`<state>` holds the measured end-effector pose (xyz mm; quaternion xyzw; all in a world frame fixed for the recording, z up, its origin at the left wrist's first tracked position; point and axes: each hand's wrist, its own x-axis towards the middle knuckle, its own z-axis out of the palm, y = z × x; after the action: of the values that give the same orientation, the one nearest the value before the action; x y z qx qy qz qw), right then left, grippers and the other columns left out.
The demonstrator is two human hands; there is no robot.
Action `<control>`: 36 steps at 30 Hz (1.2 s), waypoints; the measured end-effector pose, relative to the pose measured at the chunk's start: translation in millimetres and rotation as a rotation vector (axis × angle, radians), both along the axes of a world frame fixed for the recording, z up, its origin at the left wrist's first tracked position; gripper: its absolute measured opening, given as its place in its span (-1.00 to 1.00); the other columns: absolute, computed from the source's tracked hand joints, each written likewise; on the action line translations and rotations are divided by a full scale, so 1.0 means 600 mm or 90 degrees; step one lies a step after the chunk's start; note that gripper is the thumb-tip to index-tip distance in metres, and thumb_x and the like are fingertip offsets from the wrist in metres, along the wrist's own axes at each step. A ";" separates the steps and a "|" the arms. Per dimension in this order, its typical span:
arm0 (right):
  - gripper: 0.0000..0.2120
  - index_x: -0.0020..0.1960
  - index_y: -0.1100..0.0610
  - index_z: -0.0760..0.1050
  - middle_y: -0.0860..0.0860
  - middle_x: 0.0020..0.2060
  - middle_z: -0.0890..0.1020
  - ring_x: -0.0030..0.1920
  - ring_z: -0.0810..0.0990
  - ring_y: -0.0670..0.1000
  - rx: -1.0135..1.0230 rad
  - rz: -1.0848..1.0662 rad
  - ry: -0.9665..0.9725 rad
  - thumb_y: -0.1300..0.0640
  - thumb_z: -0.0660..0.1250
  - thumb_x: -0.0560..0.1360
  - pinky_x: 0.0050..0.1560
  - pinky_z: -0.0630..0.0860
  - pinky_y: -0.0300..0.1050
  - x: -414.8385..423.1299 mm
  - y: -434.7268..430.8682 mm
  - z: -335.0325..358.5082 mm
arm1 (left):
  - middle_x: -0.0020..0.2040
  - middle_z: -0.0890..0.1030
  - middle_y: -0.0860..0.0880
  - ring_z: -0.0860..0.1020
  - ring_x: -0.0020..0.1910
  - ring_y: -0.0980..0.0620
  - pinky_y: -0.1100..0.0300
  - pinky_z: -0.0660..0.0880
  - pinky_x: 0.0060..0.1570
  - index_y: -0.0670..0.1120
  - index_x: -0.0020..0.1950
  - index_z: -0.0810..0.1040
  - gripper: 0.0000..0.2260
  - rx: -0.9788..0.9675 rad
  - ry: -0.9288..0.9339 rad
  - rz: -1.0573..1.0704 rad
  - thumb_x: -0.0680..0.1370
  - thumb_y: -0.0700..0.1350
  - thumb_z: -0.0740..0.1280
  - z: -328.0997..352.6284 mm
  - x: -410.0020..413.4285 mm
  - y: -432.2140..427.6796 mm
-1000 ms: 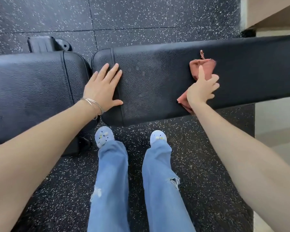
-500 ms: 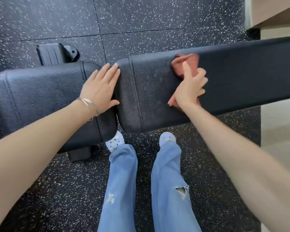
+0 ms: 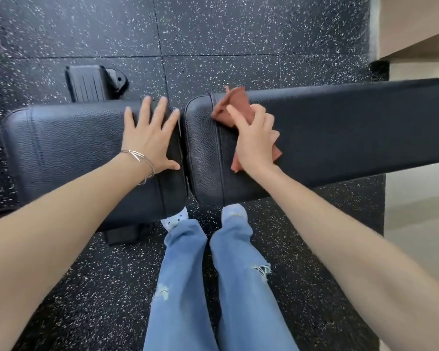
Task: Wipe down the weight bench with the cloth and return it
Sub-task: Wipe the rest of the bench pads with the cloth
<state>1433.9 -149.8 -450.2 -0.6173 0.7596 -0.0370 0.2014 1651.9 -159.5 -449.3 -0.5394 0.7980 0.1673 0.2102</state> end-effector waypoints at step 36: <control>-0.62 0.16 -0.11 0.54 0.15 0.22 0.51 0.12 0.41 0.20 -0.022 0.337 0.099 0.23 0.21 0.45 -0.10 0.38 0.06 0.091 0.001 0.018 | 0.55 -0.21 -0.17 -0.21 0.52 -0.24 -0.30 0.06 0.41 -0.14 0.52 -0.26 0.26 0.091 -0.086 0.086 0.18 0.31 0.51 0.010 -0.001 -0.012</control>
<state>1488.4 -149.2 -439.4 -0.7987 0.5841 0.0517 0.1348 1651.0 -166.9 -443.1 -0.5854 0.7301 0.2007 0.2899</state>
